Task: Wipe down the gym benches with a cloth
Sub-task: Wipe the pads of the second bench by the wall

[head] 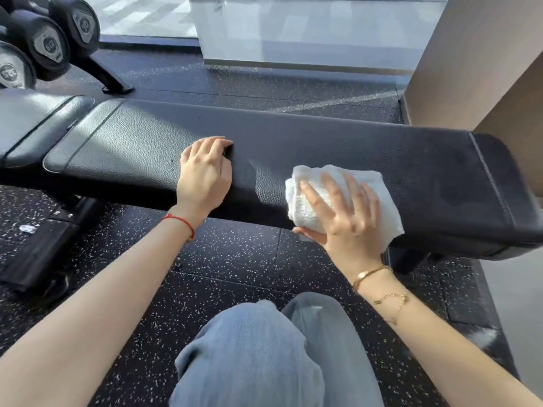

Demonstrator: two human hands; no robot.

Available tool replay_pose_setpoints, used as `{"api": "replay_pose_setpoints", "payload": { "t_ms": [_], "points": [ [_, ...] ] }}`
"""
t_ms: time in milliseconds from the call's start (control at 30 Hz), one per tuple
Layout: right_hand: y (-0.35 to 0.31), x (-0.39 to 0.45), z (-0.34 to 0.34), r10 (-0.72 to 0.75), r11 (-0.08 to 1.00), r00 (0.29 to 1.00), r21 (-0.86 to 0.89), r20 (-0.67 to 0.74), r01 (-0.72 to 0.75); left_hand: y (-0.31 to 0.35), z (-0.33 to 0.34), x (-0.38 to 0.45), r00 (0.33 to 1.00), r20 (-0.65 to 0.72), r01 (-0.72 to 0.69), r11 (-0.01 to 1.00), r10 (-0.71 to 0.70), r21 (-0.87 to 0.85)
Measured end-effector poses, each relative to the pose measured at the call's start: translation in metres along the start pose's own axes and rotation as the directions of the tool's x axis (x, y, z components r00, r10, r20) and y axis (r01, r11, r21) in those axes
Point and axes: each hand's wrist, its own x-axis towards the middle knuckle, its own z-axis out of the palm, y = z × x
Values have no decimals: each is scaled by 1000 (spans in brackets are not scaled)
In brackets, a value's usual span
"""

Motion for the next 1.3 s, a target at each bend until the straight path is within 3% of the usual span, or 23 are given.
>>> {"api": "replay_pose_setpoints", "payload": {
  "t_ms": [100, 200, 333, 467, 567, 700, 900, 1100, 1300],
  "points": [
    [-32, 22, 1, 67, 997, 995, 37, 76, -70, 2, 1, 0, 1000, -11, 2, 1000, -2, 8],
    [-46, 28, 0, 22, 998, 996, 52, 83, -26, 0, 1, 0, 1000, -8, -10, 1000, 10, 7],
    [-8, 3, -4, -15, 997, 1000, 71, -12, 16, 1, -1, 1, 1000, -14, -14, 1000, 13, -5],
    [23, -9, -10, 10, 990, 1000, 139, 15, -11, 1, 0, 1, 1000, -26, -17, 1000, 17, 9],
    [16, 8, -12, 49, 963, 993, 260, 103, -75, 0, -1, 1, 1000, -21, -13, 1000, 14, 9],
    [4, 36, -14, 2, 952, 969, 295, 247, -77, -1, -3, 2, 1000, -14, -22, 1000, 22, 8],
    [-10, 78, -13, 22, 922, 894, 338, 447, -191, -6, -3, 3, 999, 5, -39, 999, 39, -19],
    [-78, 136, -3, 42, 931, 838, 283, 544, -230, -39, -30, 3, 995, -24, -97, 995, 97, 0],
    [-140, 129, -15, 14, 914, 883, 351, 469, -201, -119, -65, 15, 991, 18, -136, 991, 136, 16]
  ]
}}
